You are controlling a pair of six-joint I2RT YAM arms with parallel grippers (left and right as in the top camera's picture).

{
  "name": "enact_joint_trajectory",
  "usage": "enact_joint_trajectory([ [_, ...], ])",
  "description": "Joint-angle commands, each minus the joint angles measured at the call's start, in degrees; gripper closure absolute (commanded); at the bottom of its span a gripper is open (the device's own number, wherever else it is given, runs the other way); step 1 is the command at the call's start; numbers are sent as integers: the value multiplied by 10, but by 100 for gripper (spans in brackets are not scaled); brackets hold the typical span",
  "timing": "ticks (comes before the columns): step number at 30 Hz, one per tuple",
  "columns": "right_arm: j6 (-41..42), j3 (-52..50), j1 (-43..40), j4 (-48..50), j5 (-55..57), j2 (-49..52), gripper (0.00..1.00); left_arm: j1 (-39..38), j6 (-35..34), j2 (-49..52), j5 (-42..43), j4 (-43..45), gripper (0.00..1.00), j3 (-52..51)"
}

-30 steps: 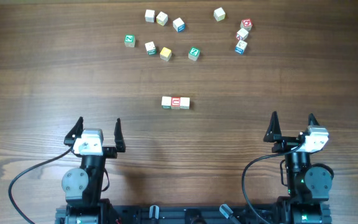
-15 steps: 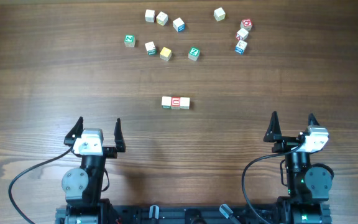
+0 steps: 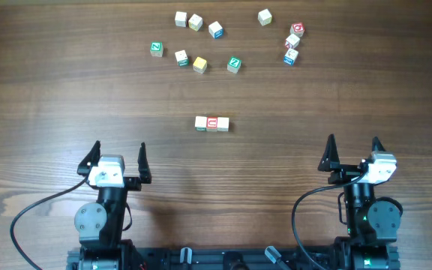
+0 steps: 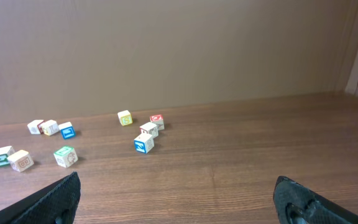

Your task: Form a horizontal line

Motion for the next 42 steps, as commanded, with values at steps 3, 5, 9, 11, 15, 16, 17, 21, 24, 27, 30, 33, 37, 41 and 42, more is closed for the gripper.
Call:
enact_joint_trajectory([
  [3,-5,0,13,2,-11,-5,0,-3,-2,-6,-5,-3,0,-3],
  [5,-5,0,26,2,-11,-5,0,-3,-2,-6,-5,-3,0,-3],
  [9,-5,0,46,2,-11,-5,0,-3,-2,-6,-5,-3,0,-2],
  [11,-5,0,46,2,-11,-5,0,-3,-2,-6,-5,-3,0,-3],
  [15,-5,0,46,2,-9,-5,1,-3,-2,-6,-5,-3,0,-3],
  [16,-7,0,46,2,-8,-5,1,-3,-2,-6,-5,-3,0,-3],
  [17,-23,0,46,3,-2,-5,1,-3,-2,-6,-5,-3,0,-3],
  [21,-86,0,46,4,2,-5,1,-3,-2,-6,-5,-3,0,-3],
  [24,-144,0,46,4,1,-5,0,-3,-2,-6,-5,-3,0,-3],
  [27,-159,0,46,4,1,-5,0,-3,-2,-6,-5,-3,0,-3],
  [30,-154,0,46,4,-15,-5,0,-3,-2,-6,-5,-3,0,-3],
  [33,-153,0,46,4,-28,-5,0,-3,-2,-6,-5,-3,0,-3],
  [37,-154,0,46,5,-49,-5,0,-3,-2,-6,-5,-3,0,-3],
  [41,-153,0,46,4,-65,-5,1,-3,-2,-6,-5,-3,0,-3],
  [42,-153,0,46,5,-65,-5,0,-3,-2,-6,-5,-3,0,-3],
])
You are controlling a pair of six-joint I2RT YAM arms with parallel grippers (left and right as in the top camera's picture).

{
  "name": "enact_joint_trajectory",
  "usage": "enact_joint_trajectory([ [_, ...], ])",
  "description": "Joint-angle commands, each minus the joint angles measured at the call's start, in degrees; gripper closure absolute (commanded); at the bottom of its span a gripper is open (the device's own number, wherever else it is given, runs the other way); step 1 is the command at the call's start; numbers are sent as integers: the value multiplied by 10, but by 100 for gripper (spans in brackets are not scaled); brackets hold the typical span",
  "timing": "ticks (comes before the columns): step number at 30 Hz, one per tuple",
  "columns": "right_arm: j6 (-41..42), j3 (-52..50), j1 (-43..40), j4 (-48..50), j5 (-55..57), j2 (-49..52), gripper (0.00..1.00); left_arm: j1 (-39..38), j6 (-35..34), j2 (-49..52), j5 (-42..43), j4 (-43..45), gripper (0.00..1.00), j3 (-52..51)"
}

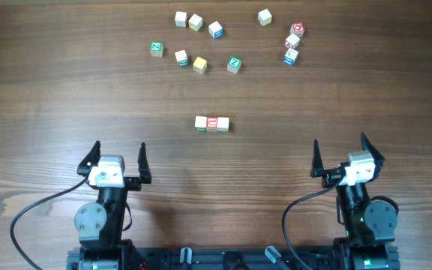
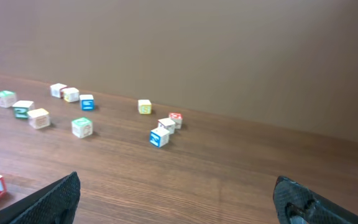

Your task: Form a horizontal line

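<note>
Three letter blocks [image 1: 211, 124] lie side by side in a short row at the table's middle. Several loose blocks [image 1: 200, 64] are scattered along the far side, with a small cluster [image 1: 292, 43] at the far right. My left gripper [image 1: 116, 154] stands open near the front left, empty. My right gripper [image 1: 340, 151] is open at the front right, turned slightly leftward, nothing between its fingers. In the right wrist view the far blocks [image 2: 159, 137] lie ahead and the row's end block shows at the left edge.
Dark wooden table [image 1: 366, 90] all around. A plain wall [image 2: 229, 50] rises behind the table's far edge. Cables loop from both arm bases at the front.
My right gripper has swung to the left and shifted a little that way; its view now takes in the row's end block. The left arm and all blocks are unmoved.
</note>
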Motion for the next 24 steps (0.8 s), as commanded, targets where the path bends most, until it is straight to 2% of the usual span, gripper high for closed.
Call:
enact_joint_trajectory([
  [1,-9,0,3,4,-23,-5,1,-3,-2,-6,-5,-3,0,-3],
  [24,-11,0,3,0,-12,-5,0,-3,-2,-6,-5,-3,0,-3],
])
